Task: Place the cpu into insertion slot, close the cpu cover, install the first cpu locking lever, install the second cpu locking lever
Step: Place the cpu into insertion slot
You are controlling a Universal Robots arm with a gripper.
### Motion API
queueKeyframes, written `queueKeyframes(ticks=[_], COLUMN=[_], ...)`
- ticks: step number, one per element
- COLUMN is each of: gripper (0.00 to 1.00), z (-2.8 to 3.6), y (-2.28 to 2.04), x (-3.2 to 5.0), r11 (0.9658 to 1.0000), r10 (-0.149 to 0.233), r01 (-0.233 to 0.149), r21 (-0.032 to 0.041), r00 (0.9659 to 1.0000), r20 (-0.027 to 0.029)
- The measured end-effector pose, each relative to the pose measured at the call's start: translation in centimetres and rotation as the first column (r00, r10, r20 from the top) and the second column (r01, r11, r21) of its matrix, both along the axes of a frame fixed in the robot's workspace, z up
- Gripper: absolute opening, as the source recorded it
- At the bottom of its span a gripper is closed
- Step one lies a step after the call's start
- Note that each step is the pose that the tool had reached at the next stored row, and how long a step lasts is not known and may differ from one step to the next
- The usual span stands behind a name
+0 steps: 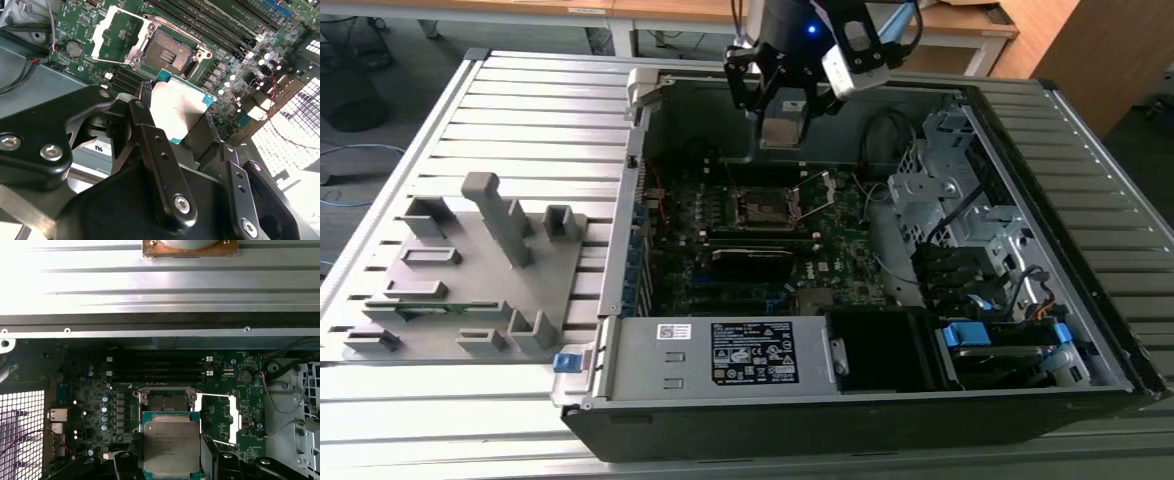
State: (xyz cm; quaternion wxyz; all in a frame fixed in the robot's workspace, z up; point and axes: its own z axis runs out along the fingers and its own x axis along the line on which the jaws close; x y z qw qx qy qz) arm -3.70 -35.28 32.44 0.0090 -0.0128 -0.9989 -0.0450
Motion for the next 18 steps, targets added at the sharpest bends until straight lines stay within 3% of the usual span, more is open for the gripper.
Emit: queueKeyframes(ticks=[18], gripper=[0.54], z=[-1.63], y=[-0.01], x=[-0.03], r11=[1.0000], r10=[0.000], r01=[0.000], r21=[-0.0003], r00=[1.0000], r20=[-0.0002])
